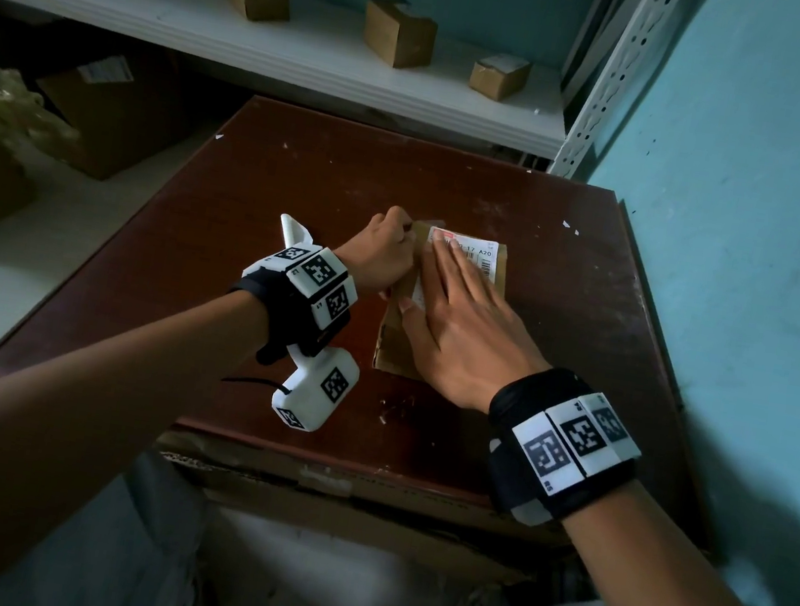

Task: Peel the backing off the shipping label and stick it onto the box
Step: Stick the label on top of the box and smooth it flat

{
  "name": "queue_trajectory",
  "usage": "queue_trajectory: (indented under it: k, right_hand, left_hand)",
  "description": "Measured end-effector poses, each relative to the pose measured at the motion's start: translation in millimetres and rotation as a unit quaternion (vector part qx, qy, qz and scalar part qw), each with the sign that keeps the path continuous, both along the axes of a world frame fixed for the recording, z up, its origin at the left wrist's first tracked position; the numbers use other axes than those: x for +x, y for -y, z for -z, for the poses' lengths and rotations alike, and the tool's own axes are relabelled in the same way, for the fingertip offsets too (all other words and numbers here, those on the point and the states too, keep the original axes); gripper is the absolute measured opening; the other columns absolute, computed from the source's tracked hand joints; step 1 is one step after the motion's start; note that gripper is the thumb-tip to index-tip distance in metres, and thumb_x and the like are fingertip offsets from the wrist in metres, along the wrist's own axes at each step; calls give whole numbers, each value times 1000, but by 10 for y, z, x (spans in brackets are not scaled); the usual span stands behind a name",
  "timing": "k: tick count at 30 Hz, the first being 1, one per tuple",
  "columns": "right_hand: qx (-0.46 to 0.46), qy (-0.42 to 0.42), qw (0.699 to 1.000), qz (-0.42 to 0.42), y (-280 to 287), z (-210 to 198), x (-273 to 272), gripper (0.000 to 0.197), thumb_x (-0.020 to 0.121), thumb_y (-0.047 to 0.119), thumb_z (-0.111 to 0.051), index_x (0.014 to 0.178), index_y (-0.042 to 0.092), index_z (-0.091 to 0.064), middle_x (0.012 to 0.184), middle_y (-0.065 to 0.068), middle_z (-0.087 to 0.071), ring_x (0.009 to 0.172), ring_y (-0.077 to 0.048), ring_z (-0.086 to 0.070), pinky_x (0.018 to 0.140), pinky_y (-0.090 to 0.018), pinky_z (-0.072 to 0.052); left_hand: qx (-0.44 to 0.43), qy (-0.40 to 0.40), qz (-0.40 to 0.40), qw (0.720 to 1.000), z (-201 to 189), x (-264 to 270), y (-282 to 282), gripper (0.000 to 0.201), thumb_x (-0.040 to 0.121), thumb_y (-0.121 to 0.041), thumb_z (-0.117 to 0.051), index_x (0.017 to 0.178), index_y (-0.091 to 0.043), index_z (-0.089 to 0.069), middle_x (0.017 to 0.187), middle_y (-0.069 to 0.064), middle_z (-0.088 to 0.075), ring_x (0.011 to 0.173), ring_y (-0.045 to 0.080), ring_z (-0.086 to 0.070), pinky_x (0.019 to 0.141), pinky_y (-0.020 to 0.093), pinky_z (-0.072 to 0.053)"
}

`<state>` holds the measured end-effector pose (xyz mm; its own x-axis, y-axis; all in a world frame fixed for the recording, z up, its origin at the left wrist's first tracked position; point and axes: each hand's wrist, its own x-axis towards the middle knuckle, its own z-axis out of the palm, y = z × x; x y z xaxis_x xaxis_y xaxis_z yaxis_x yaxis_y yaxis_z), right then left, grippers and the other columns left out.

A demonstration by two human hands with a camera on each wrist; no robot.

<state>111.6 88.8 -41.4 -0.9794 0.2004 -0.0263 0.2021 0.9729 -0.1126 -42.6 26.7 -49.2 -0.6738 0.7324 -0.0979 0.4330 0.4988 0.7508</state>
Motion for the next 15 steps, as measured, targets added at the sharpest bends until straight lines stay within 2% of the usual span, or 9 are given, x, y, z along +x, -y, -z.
queue_trajectory:
  k: [3, 5, 8, 10, 12, 15]
  right_hand:
    - [-8, 0, 1000, 5, 19, -4, -6, 67, 104, 47, -12, 156, 10, 6, 164, -9, 13, 151, -18, 13, 123, -34, 5]
    - [-20, 1, 1000, 7, 34, -10, -13, 66, 104, 47, -12, 156, 11, 7, 164, -9, 13, 151, -18, 13, 121, -33, 7]
    - [-33, -2, 999, 7, 60, -13, -29, 65, 104, 47, -12, 156, 13, 8, 164, -8, 13, 151, -17, 13, 123, -35, 5]
    - [-37, -3, 999, 7, 76, -14, -37, 65, 104, 47, -12, 156, 13, 8, 164, -8, 12, 151, -18, 12, 123, -35, 5]
    - [-40, -4, 999, 9, 92, -19, -39, 66, 104, 47, -13, 156, 13, 8, 164, -8, 13, 151, -18, 12, 121, -33, 8]
    - [-29, -6, 1000, 6, 108, -12, -47, 66, 104, 47, -14, 156, 12, 8, 164, -9, 13, 151, -19, 13, 121, -33, 8]
  left_hand:
    - [-6, -9, -4, 1000, 3, -2, -9, 33, 103, -22, -27, 128, -3, -38, 128, 18, -44, 101, 25, -53, 49, 23, -46]
    - [-6, -8, -4, 1000, 18, -9, -9, 33, 103, -23, -27, 127, -4, -38, 129, 18, -44, 108, 27, -52, 56, 21, -44]
    - [-5, -4, -3, 1000, 41, -20, -16, 32, 102, -23, -28, 126, -4, -39, 129, 18, -44, 106, 27, -52, 70, 26, -44]
    - [-3, -2, -5, 1000, 43, -24, -19, 32, 102, -23, -28, 126, -4, -39, 129, 18, -44, 107, 25, -51, 73, 27, -44]
    - [-5, 3, -5, 1000, 48, -35, -20, 33, 102, -24, -28, 127, -5, -39, 130, 18, -44, 110, 27, -52, 80, 32, -47]
    - [-6, 21, -4, 1000, 61, -43, -18, 34, 102, -25, -29, 128, -6, -39, 129, 19, -46, 109, 30, -54, 82, 35, -49]
